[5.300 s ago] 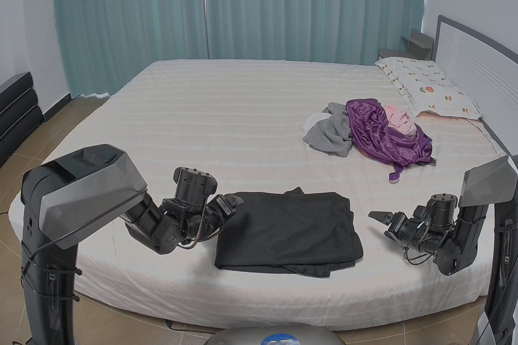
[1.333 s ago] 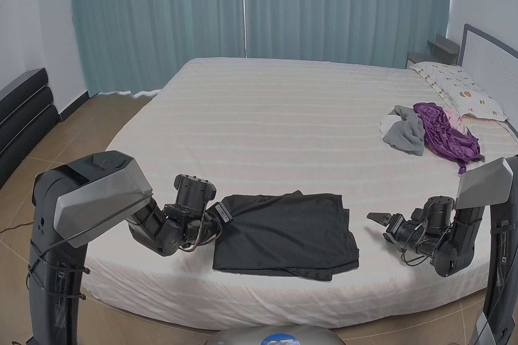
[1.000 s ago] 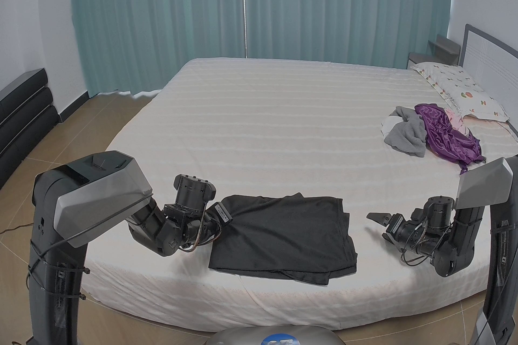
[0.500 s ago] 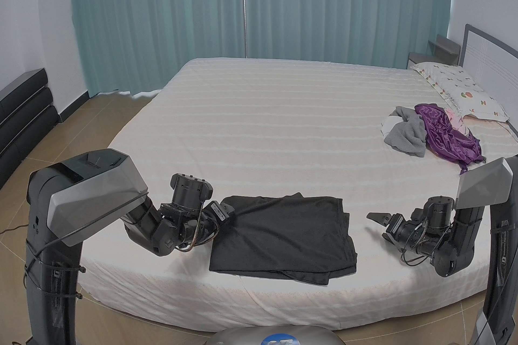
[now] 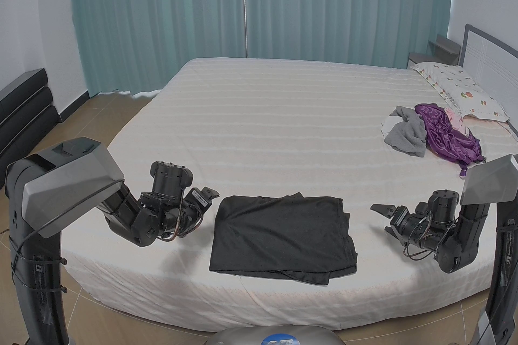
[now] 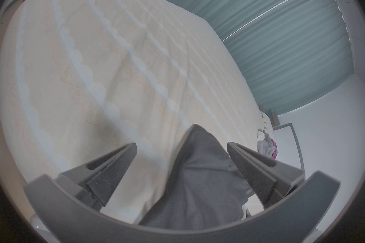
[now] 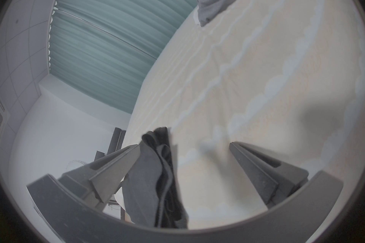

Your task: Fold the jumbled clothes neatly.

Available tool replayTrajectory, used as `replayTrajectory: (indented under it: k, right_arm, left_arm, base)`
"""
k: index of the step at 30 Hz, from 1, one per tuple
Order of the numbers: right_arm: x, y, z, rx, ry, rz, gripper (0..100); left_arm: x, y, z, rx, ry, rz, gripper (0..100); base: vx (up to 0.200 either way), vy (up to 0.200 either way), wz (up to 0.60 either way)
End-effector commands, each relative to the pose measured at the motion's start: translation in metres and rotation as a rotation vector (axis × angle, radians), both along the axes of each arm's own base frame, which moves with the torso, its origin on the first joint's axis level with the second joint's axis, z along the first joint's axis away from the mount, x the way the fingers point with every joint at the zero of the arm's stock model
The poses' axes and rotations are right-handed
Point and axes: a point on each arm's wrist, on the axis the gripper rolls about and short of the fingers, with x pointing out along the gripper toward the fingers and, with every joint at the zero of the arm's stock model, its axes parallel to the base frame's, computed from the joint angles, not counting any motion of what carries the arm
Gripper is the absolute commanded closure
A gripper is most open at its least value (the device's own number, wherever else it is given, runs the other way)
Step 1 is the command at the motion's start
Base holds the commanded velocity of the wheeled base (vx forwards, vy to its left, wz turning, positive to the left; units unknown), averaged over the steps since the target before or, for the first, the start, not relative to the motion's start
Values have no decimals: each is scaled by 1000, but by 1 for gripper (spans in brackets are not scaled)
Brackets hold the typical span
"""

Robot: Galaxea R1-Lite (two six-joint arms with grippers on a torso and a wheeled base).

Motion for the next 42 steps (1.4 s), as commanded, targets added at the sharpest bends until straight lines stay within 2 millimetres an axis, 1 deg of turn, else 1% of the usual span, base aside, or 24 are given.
replayTrajectory:
  k: [1, 5, 8, 9, 10, 13, 14, 15, 19, 20, 21, 22, 24, 25, 26, 27, 32, 33, 36, 37, 39, 40, 41, 42]
  right_arm:
    - [-2, -3, 37, 11, -97, -27, 0]
    - [-7, -12, 68, 6, -187, -68, 0]
    - [-15, -19, 97, -6, -276, -112, 0]
    - [-16, -20, 99, -6, -279, -115, 0]
    - [-29, -22, 118, -9, -331, -123, 0]
    - [-51, -23, 147, -33, -428, -123, 0]
    - [-63, -25, 158, -46, -463, -128, 0]
    - [-69, -26, 162, -53, -477, -129, 0]
    - [-115, -34, 183, -127, -580, -162, 0]
    - [-124, -37, 187, -152, -604, -174, 0]
    - [-124, -37, 187, -152, -604, -174, 0]
    - [-144, -41, 195, -219, -666, -194, 0]
    - [-158, -43, 202, -268, -719, -205, 0]
    - [-173, -42, 206, -304, -765, -199, 0]
    - [-173, -42, 206, -304, -765, -199, 0]
    - [-192, -40, 210, -350, -818, -191, 0]
    - [-242, -30, 206, -438, -888, -107, 0]
    - [-246, -29, 206, -445, -896, -99, 0]
    - [-278, -23, 202, -485, -929, -51, 0]
    - [-282, -22, 201, -494, -933, -46, 0]
    - [-303, -18, 195, -540, -934, -2, 0]
    - [-307, -18, 194, -550, -936, 6, 0]
    - [-322, -16, 190, -567, -950, 36, 0]
    - [-324, -16, 189, -569, -952, 39, 0]
  left_arm:
    - [-5, 10, 27, -21, -55, 19, 0]
    - [-10, 20, 54, -46, -115, 44, 0]
    - [-24, 30, 85, -71, -178, 59, 0]
    - [-25, 31, 86, -72, -179, 59, 0]
    - [-38, 36, 103, -85, -212, 56, 0]
    - [-61, 41, 134, -108, -291, 49, 0]
    - [-73, 44, 150, -123, -340, 45, 0]
    - [-79, 45, 158, -127, -361, 41, 0]
    - [-137, 58, 207, -127, -531, 11, 0]
    - [-150, 62, 213, -114, -564, 5, 0]
    - [-150, 62, 213, -114, -564, 5, 0]
    - [-177, 71, 224, -85, -636, -7, 0]
    - [-198, 78, 231, -69, -691, -3, 0]
    - [-217, 84, 235, -49, -733, 13, 0]
    - [-217, 84, 235, -49, -733, 13, 0]
    - [-240, 92, 239, 1, -775, 37, 0]
    - [-299, 113, 243, 143, -865, 87, 0]
    - [-304, 115, 243, 158, -870, 88, 0]
    - [-345, 130, 239, 301, -914, 130, 0]
    - [-351, 132, 238, 319, -922, 137, 0]
    - [-379, 141, 232, 405, -968, 167, 0]
    - [-384, 142, 230, 422, -973, 175, 0]
    - [-400, 146, 224, 480, -989, 201, 0]
    - [-402, 146, 223, 488, -990, 205, 0]
  base:
    - [0, 0, 0]
    - [0, 0, 0]
    - [0, 0, 0]
    - [0, 0, 0]
    - [0, 0, 0]
    - [0, 0, 0]
    - [0, 0, 0]
    - [0, 0, 0]
    - [0, 0, 0]
    - [0, 0, 0]
    - [0, 0, 0]
    - [0, 0, 0]
    - [0, 0, 0]
    - [0, 0, 0]
    - [0, 0, 0]
    - [0, 0, 0]
    - [0, 0, 0]
    - [0, 0, 0]
    - [0, 0, 0]
    - [0, 0, 0]
    - [0, 0, 0]
    - [0, 0, 0]
    - [0, 0, 0]
    - [0, 0, 0]
